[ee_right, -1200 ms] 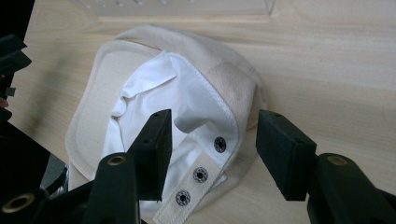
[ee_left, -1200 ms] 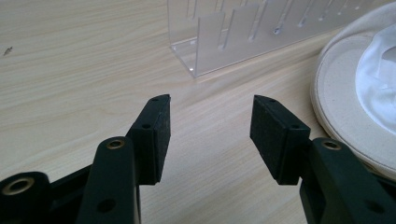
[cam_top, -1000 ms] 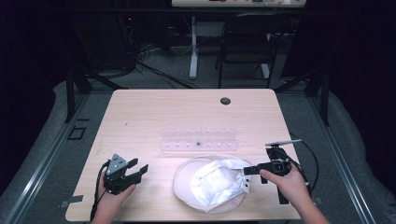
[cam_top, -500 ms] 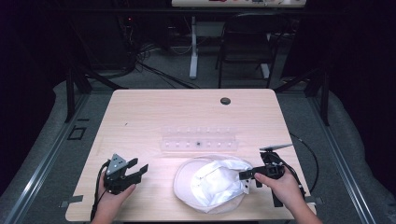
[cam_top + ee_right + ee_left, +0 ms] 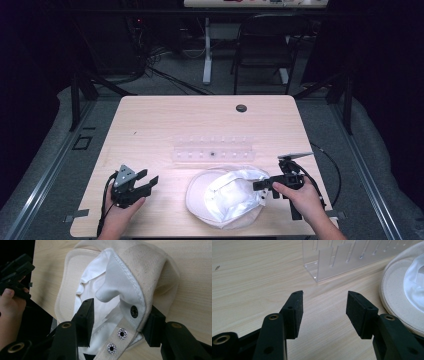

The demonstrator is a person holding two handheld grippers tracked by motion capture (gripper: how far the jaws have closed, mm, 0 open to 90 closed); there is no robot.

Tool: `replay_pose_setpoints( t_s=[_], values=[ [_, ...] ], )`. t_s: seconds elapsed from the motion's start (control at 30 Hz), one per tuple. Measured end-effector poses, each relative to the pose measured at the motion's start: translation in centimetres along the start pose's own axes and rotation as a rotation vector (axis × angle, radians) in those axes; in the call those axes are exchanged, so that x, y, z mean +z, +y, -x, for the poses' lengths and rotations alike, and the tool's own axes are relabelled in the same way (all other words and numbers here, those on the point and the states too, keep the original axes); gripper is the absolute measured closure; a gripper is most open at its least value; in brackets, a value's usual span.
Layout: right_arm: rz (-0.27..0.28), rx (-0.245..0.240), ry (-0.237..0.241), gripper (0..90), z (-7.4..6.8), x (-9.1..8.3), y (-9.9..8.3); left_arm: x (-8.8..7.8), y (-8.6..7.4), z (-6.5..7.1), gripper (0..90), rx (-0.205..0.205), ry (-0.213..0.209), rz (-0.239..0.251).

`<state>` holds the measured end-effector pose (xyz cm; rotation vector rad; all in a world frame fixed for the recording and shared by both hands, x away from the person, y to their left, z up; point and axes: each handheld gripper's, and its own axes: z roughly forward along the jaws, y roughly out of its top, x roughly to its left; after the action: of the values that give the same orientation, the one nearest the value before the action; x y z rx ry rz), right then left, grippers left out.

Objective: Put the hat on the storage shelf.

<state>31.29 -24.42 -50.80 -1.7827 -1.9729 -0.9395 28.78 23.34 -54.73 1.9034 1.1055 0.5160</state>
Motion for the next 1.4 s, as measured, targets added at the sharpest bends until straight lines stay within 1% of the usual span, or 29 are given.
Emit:
replay_pose_setpoints(
  t_s=[0.13,0.17,0.2,0.23,0.27,0.33,0.37,0.4,0.43,0.47,0.5,0.63,0.67,0.7,0.73,0.77,0.8,0.83,0.87,0.9,0.97,1.0,1.03,1.07,1.17,1.2,1.27,1.3,1.4],
  values=[
    [0.009,-0.019,-0.007,57.5,-0.7,-0.4,0.3,0.0,0.0,0.0,48.4,0.001,0.002,-0.002],
    [0.009,-0.019,-0.007,57.5,-0.7,-0.4,0.3,0.0,0.0,0.0,48.4,0.001,0.002,-0.002],
    [-0.004,-0.035,-0.016,59.4,-0.8,-0.5,0.4,-0.1,0.0,0.0,48.4,0.002,0.002,-0.008],
    [-0.003,-0.048,-0.033,63.9,-1.2,-0.6,0.5,-0.1,0.0,0.0,48.4,0.003,0.001,-0.005],
    [-0.006,-0.045,-0.035,65.1,-1.3,-0.7,0.5,-0.1,0.0,0.0,48.4,0.002,0.001,-0.005],
    [-0.012,-0.055,-0.038,68.7,-1.5,-0.8,0.7,-0.1,0.0,0.0,48.4,0.003,0.002,-0.004],
    [-0.012,-0.055,-0.038,68.7,-1.5,-0.8,0.7,-0.1,0.0,0.0,48.4,0.003,0.002,-0.004],
    [-0.011,-0.063,-0.056,73.2,-1.7,-0.8,0.7,-0.1,0.0,0.0,48.4,0.003,0.002,-0.004],
    [-0.014,-0.076,-0.058,75.6,-1.7,-0.8,0.8,-0.1,0.0,0.0,48.4,0.005,0.004,-0.009],
    [-0.006,-0.073,-0.063,78.4,-1.8,-0.7,0.8,-0.1,0.0,0.0,48.4,0.005,0.003,-0.009],
    [-0.009,-0.075,-0.071,79.2,-1.8,-0.8,0.9,-0.1,0.0,0.0,48.4,0.006,0.004,-0.009],
    [-0.024,-0.085,-0.081,81.0,-1.9,-0.8,1.0,-0.1,0.0,0.0,48.4,0.007,0.005,-0.007],
    [-0.031,-0.093,-0.087,81.7,-2.0,-0.9,1.1,-0.1,0.0,0.0,48.4,0.007,0.006,-0.006],
    [-0.029,-0.088,-0.091,82.1,-2.1,-0.8,1.1,-0.1,0.0,0.0,48.4,0.008,0.006,-0.006],
    [-0.014,-0.079,-0.095,82.3,-2.3,-0.7,1.1,-0.1,0.0,0.0,48.4,0.008,0.007,-0.006],
    [-0.019,-0.086,-0.099,82.6,-2.3,-0.8,1.1,-0.1,0.0,0.0,48.4,0.008,0.007,-0.006],
    [-0.043,-0.104,-0.095,82.7,-2.3,-1.0,1.2,-0.1,0.0,0.0,48.4,0.007,0.006,-0.002],
    [-0.055,-0.102,-0.099,82.9,-2.4,-1.1,1.3,-0.1,0.0,0.0,48.4,0.008,0.008,0.001],
    [-0.046,-0.108,-0.097,83.0,-2.5,-1.1,1.3,-0.1,0.0,0.0,48.4,0.008,0.008,0.002],
    [-0.039,-0.101,-0.094,83.1,-2.6,-1.1,1.4,-0.1,0.0,0.0,48.4,0.007,0.008,0.002],
    [-0.04,-0.109,-0.095,83.3,-2.7,-1.3,1.6,0.0,0.0,0.1,48.4,0.007,0.008,0.002],
    [-0.026,-0.097,-0.1,83.4,-2.9,-1.4,1.6,0.0,0.0,0.1,48.4,0.007,0.008,0.002],
    [-0.039,-0.109,-0.097,83.4,-2.9,-1.6,1.8,0.0,0.0,0.0,48.4,0.007,0.008,0.002],
    [-0.038,-0.115,-0.092,83.5,-3.0,-1.7,1.9,0.0,0.0,0.0,48.4,0.007,0.009,0.002],
    [-0.024,-0.117,-0.094,83.6,-3.5,-2.0,2.2,-0.1,0.0,0.0,48.4,0.006,0.008,0.003],
    [-0.032,-0.126,-0.086,83.6,-3.5,-2.2,2.3,-0.1,0.0,0.0,48.4,0.006,0.008,0.004],
    [-0.014,-0.116,-0.087,83.7,-3.9,-2.4,2.5,-0.1,0.0,0.1,48.4,0.007,0.008,0.004],
    [-0.023,-0.124,-0.082,83.7,-4.0,-2.6,2.7,-0.1,0.0,0.1,48.4,0.007,0.009,0.004],
    [-0.02,-0.129,-0.085,83.8,-4.5,-3.1,3.0,-0.1,0.0,0.1,48.5,0.008,0.009,0.005]
  ],
)
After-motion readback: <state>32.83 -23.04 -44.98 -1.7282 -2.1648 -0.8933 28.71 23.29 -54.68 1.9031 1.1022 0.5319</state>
